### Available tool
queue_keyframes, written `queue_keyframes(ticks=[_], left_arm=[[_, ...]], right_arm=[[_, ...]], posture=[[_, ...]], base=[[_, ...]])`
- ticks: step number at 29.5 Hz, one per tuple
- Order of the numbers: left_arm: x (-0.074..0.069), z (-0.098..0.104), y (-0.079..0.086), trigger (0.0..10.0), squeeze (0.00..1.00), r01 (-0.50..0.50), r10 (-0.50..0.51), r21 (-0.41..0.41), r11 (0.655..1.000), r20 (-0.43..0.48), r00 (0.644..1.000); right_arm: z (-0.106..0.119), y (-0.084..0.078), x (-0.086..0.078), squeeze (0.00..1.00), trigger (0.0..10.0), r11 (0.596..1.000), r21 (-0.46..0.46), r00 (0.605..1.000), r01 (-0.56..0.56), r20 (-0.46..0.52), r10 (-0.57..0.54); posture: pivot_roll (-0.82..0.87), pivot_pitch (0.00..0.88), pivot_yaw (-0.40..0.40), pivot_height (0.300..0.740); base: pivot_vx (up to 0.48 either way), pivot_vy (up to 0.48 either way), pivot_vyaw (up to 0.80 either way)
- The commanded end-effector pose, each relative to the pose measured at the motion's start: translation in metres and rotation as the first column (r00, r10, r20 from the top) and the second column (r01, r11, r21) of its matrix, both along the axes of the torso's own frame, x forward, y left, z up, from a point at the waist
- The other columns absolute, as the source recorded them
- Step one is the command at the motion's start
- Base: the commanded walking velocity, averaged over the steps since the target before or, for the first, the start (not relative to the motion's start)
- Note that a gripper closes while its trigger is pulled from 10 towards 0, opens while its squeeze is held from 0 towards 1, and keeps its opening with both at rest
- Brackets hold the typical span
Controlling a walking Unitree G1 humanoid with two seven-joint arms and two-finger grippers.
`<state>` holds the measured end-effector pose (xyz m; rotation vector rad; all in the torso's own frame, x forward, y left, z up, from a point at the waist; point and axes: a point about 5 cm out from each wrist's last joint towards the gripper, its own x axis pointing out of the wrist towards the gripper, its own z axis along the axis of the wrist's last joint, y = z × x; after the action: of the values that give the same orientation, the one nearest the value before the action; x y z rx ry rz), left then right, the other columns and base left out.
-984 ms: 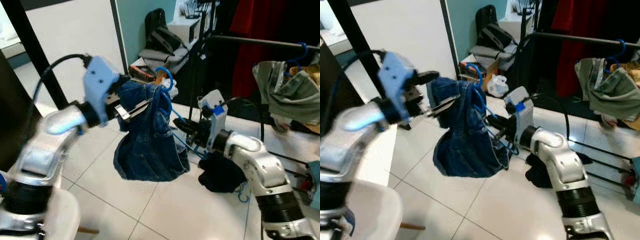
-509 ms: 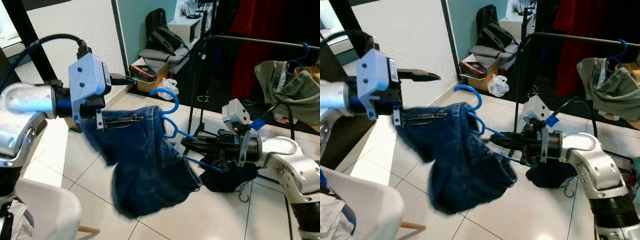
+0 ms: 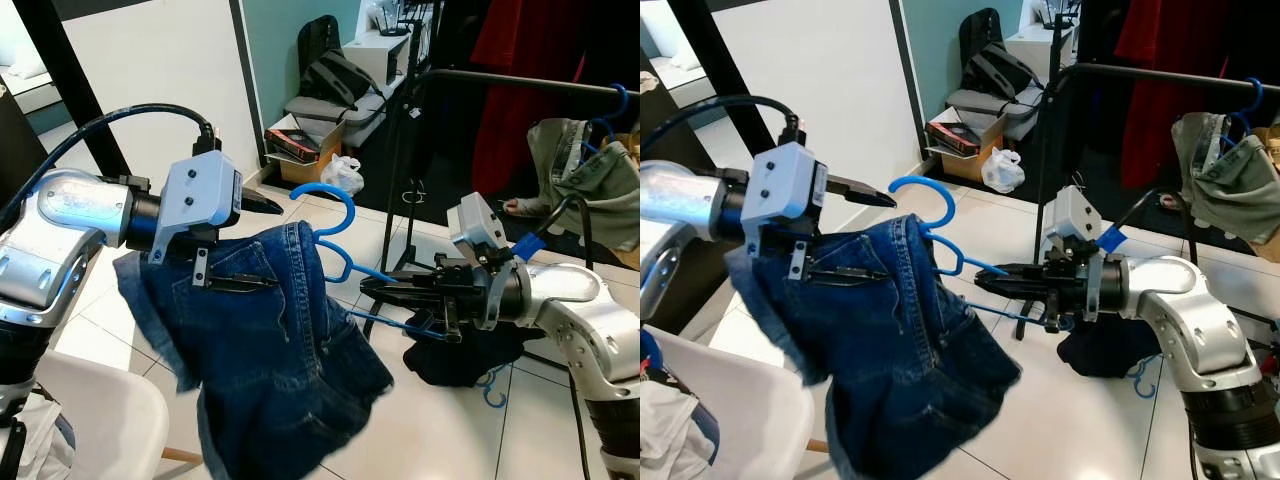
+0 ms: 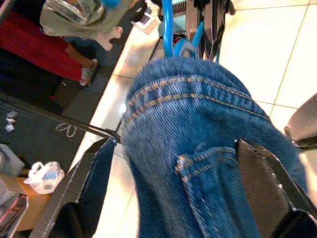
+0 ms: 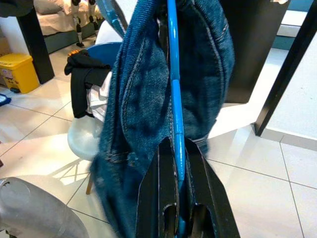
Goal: Hang hanger
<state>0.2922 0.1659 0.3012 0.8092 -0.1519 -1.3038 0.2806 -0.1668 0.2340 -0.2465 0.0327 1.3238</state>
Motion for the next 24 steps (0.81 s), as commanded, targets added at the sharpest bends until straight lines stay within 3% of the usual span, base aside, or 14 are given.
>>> queue_keyframes(ticks=[1,5,12,20,24], left_arm=[[0.002,-0.004,0.009,0.0,0.0,-0.028,0.03,0.07,0.997,-0.03,0.999],[0.005,-0.017,0.014,0.0,0.0,-0.054,0.064,0.104,0.993,-0.099,0.993],[0.01,-0.032,0.014,0.0,0.0,-0.071,0.084,0.085,0.994,-0.162,0.983],[0.012,-0.038,0.01,0.0,0.0,-0.069,0.079,0.066,0.995,-0.173,0.982],[0.014,-0.035,0.005,0.0,0.0,-0.069,0.07,0.017,0.998,-0.147,0.987]], right_arm=[[0.016,0.006,-0.002,0.0,10.0,0.999,0.027,0.996,-0.043,0.081,0.04],[0.022,0.008,-0.003,0.0,10.0,0.998,0.032,0.993,-0.052,0.106,0.048],[0.028,0.013,-0.008,0.0,10.0,0.996,0.043,0.989,-0.077,0.132,0.07],[0.034,0.017,-0.008,0.0,10.0,0.995,0.066,0.985,-0.08,0.158,0.068],[0.035,0.02,-0.004,0.0,10.0,0.996,0.086,0.98,-0.035,0.196,0.018]], posture=[[-0.04,0.0,0.096,0.74],[-0.04,0.0,0.098,0.74],[-0.05,0.0,0.103,0.74],[-0.05,0.0,0.102,0.74],[-0.05,0.0,0.101,0.74]], base=[[0.0,0.0,0.0],[0.0,0.0,0.0],[0.0,0.0,0.0],[0.0,0.0,0.0],[0.0,0.0,0.0]])
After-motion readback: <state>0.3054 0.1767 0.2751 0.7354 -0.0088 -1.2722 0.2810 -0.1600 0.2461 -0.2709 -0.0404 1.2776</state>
